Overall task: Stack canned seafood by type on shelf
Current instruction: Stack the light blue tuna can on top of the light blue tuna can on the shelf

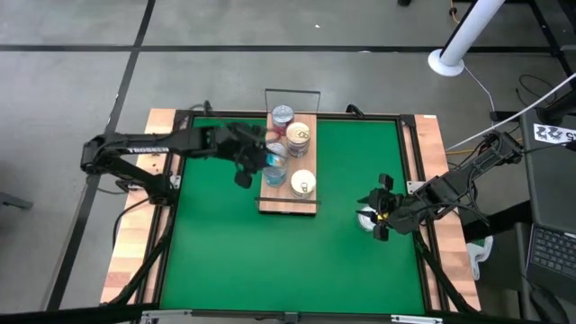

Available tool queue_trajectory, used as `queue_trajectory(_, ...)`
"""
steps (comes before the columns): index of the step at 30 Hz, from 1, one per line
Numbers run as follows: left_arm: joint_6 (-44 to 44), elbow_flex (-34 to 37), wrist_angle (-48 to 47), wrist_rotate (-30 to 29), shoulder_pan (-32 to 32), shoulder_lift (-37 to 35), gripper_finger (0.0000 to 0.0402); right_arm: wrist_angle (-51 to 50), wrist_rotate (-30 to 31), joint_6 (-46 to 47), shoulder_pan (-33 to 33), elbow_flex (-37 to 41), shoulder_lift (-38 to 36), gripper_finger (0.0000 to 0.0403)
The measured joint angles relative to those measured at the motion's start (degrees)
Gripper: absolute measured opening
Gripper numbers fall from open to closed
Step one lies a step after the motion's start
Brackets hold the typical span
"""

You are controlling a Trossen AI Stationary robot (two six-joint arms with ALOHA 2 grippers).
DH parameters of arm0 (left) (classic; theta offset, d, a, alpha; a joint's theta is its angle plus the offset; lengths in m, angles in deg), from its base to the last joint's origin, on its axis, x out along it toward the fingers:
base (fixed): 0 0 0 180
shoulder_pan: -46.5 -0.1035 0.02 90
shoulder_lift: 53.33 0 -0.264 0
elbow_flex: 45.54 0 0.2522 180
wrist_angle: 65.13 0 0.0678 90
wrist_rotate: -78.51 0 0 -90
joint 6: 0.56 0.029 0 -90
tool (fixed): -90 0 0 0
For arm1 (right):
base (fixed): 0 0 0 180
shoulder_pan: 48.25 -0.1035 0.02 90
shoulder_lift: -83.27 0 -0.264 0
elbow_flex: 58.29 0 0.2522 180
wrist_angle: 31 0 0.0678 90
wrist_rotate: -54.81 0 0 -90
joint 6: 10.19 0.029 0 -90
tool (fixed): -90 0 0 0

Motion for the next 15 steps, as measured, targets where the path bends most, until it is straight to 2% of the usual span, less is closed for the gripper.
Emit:
queue_trajectory(7,7.1,5.3,8.5,-15.7,7.0,0.0,0.0142,0.1,1.9,0.0,0.0,0.0,0.0,0.0140)
queue_trajectory(15,9.1,8.8,9.6,-22.3,11.7,0.0,0.0142,0.4,2.5,0.0,0.0,0.0,0.0,0.0140)
